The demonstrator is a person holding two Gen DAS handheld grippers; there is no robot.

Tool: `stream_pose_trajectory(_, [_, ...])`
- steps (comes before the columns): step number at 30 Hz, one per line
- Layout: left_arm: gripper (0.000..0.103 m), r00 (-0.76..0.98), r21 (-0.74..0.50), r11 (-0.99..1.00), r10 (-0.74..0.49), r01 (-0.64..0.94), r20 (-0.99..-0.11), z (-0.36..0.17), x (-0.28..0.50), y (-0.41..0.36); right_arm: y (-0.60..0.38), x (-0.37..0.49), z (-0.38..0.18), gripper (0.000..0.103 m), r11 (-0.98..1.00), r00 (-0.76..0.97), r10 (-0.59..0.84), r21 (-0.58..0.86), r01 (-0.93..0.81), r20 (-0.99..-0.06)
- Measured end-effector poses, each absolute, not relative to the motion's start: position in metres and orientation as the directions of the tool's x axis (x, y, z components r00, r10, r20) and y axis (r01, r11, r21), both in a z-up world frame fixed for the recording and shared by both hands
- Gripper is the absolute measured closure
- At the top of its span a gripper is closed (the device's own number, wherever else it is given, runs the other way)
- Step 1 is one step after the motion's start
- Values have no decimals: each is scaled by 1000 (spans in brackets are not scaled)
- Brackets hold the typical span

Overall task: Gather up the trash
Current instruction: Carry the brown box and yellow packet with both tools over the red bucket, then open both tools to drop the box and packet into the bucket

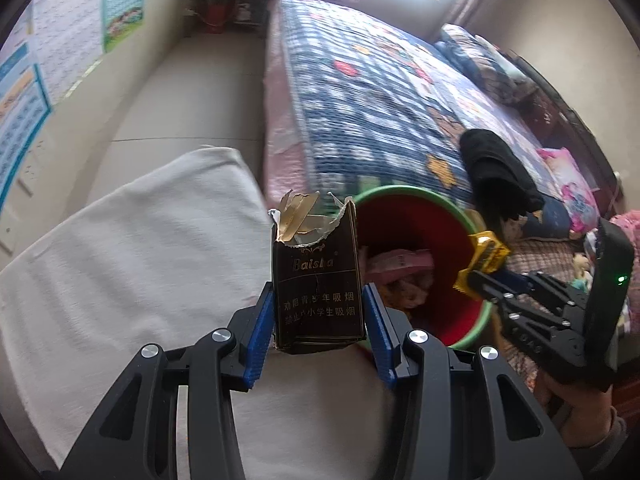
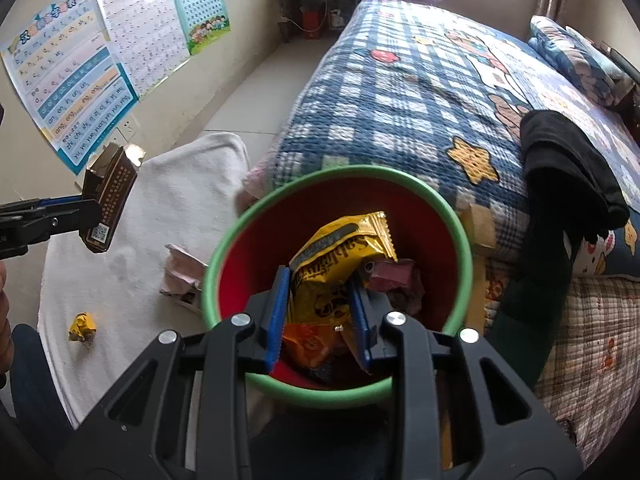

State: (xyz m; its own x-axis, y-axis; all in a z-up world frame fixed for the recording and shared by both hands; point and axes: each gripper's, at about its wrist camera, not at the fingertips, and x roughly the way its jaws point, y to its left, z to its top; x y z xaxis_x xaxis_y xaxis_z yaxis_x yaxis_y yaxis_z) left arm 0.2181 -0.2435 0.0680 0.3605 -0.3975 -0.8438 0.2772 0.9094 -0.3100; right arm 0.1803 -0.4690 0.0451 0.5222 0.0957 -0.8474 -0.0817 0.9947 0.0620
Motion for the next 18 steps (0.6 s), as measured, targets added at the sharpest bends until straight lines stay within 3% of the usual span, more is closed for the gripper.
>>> stream_pose_trajectory(13, [60,233,-403,841,-500,361,-834,58,232,-321,-503,178,35,70,997,509,77,69,-34,-857])
stream_pose_trajectory(14, [58,223,-416,834,-511,362,-830,59,234,-324,-505,178,34,62,997,506,81,75,-32,-859])
stream_pose_trajectory(18, [26,223,-436,828,-527,354,-820,63,237,-329,-511,178,33,32,997,515,75,76,-19,-854])
